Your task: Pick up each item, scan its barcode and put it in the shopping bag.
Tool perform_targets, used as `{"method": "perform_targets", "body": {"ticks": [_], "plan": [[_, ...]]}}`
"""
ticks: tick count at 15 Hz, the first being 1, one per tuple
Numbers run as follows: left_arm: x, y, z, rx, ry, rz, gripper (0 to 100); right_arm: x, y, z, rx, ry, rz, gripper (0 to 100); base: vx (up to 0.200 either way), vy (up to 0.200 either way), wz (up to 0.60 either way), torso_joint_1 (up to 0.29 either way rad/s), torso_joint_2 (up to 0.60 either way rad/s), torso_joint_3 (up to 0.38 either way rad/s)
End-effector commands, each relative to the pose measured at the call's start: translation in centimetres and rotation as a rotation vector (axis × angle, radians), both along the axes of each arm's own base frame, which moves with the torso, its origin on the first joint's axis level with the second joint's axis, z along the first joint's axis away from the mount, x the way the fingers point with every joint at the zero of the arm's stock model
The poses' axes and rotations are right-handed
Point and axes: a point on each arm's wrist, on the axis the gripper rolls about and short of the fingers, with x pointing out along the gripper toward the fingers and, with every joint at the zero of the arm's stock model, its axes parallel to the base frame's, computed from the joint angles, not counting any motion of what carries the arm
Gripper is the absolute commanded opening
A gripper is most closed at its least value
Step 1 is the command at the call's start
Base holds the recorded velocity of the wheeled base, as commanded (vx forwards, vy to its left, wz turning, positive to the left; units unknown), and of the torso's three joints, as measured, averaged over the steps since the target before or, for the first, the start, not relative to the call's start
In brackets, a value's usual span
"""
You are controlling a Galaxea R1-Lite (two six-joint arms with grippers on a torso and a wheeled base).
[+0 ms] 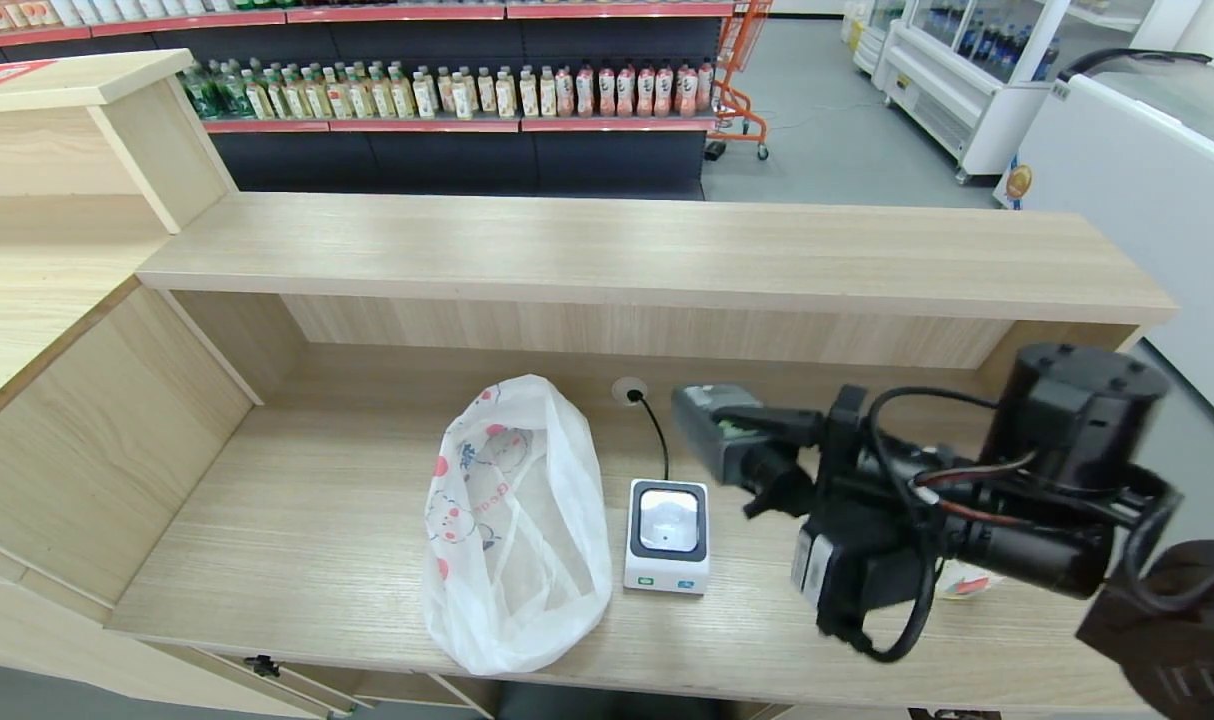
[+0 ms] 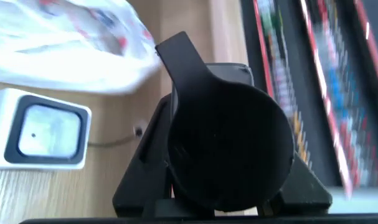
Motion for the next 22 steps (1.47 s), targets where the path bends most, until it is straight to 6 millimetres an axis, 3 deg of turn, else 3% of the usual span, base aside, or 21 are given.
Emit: {"method": "perform_targets", "body": {"ticks": [1, 3, 5, 7, 9, 11, 14, 22], "plan": [[0.0, 0.0, 0.0, 0.000, 0.001, 0.000, 100, -2.2, -5.9, 4.5, 0.220, 0.020, -0.258, 0, 0.000, 0.000, 0.00, 0.000, 0.00, 0.000], [0.0, 0.0, 0.0, 0.000, 0.001, 0.000, 100, -2.5, -9.9, 4.3, 0.349, 0.250, -0.408, 0, 0.000, 0.000, 0.00, 0.000, 0.00, 0.000], [0.0, 0.0, 0.0, 0.000, 0.001, 0.000, 100, -1.6, -11.6, 4.2, 0.638, 0.667, -0.526, 0, 0.000, 0.000, 0.00, 0.000, 0.00, 0.000], [0.0, 0.0, 0.0, 0.000, 0.001, 0.000, 100, -1.4, -11.3, 3.5, 0.901, 1.069, -0.571, 0, 0.000, 0.000, 0.00, 0.000, 0.00, 0.000], [0.0, 0.0, 0.0, 0.000, 0.001, 0.000, 100, -1.3, -8.9, 2.9, 1.086, 1.404, -0.480, 0, 0.000, 0.000, 0.00, 0.000, 0.00, 0.000], [0.0, 0.0, 0.0, 0.000, 0.001, 0.000, 100, -0.1, -6.7, 2.4, 1.125, 1.512, -0.420, 0, 0.000, 0.000, 0.00, 0.000, 0.00, 0.000], [0.0, 0.0, 0.0, 0.000, 0.001, 0.000, 100, 2.2, -4.4, 0.1, 1.114, 1.573, -0.391, 0, 0.000, 0.000, 0.00, 0.000, 0.00, 0.000], [0.0, 0.0, 0.0, -0.006, 0.001, 0.000, 100, 3.2, -2.8, -3.1, 1.047, 1.664, -0.456, 0, 0.000, 0.000, 0.00, 0.000, 0.00, 0.000]]}}
